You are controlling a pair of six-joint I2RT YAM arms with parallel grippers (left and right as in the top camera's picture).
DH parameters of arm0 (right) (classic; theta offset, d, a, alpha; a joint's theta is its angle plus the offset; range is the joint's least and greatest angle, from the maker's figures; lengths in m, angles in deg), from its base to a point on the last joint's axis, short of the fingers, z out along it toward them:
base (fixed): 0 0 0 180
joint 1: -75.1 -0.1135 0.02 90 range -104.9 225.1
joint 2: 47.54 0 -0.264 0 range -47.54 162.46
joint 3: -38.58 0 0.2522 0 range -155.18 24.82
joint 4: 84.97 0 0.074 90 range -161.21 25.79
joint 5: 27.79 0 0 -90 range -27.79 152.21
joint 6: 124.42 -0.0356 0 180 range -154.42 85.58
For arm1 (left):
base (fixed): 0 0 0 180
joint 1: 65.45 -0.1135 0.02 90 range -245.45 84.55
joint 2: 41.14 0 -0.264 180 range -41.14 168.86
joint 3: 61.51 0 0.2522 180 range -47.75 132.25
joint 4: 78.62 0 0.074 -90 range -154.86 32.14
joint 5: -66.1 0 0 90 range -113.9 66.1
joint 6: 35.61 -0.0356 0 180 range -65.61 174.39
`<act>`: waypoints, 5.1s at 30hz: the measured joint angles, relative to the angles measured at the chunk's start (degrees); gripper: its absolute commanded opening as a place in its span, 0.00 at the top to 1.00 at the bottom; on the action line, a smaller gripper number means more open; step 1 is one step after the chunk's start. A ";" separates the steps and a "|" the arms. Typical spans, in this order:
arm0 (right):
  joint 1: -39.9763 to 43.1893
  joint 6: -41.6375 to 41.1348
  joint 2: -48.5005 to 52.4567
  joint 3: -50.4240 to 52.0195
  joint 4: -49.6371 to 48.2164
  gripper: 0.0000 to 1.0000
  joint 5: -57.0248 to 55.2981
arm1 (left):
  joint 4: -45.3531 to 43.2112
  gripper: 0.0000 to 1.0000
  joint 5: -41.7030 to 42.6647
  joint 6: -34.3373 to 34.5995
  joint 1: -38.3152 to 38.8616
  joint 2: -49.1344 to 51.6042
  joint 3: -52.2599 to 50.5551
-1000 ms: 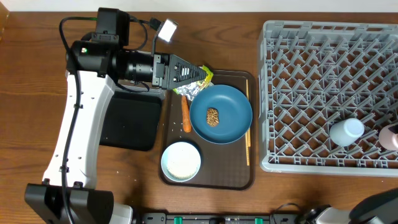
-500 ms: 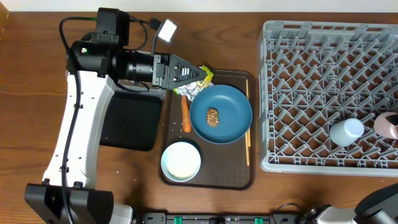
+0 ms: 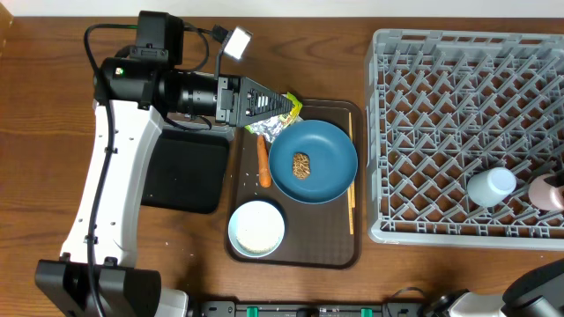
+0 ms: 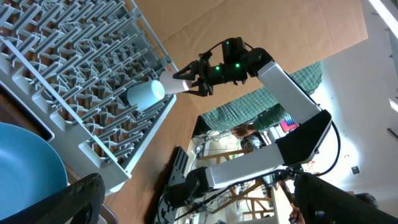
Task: Sort waste into correct bins and load items into the dishwasher rack
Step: 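Place the pink cup upside down in the dish rack with right gripper, then move the left gripper to the blue plate rim and grasp it, then lift the blue plate with the left gripper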
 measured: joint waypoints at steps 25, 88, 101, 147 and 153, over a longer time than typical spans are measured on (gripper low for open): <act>0.00 0.96 0.07 0.00 -1.97 0.42 5.86 | 3.04 0.02 -2.43 0.00 0.00 0.00 0.00; -19.61 7.28 -27.80 0.35 -5.49 0.19 26.16 | 10.97 0.27 -71.43 10.43 20.00 9.31 -9.53; -19.61 7.10 -27.69 0.35 -6.93 0.18 26.01 | -6.82 0.31 -72.48 11.89 20.00 9.31 -14.73; -19.61 5.03 -27.69 0.35 -6.93 0.19 26.01 | -28.02 0.94 -72.70 11.65 20.00 16.83 -25.22; -19.61 5.03 -27.69 0.35 -6.93 0.19 25.99 | -24.72 0.94 -71.76 11.56 20.00 15.93 -24.74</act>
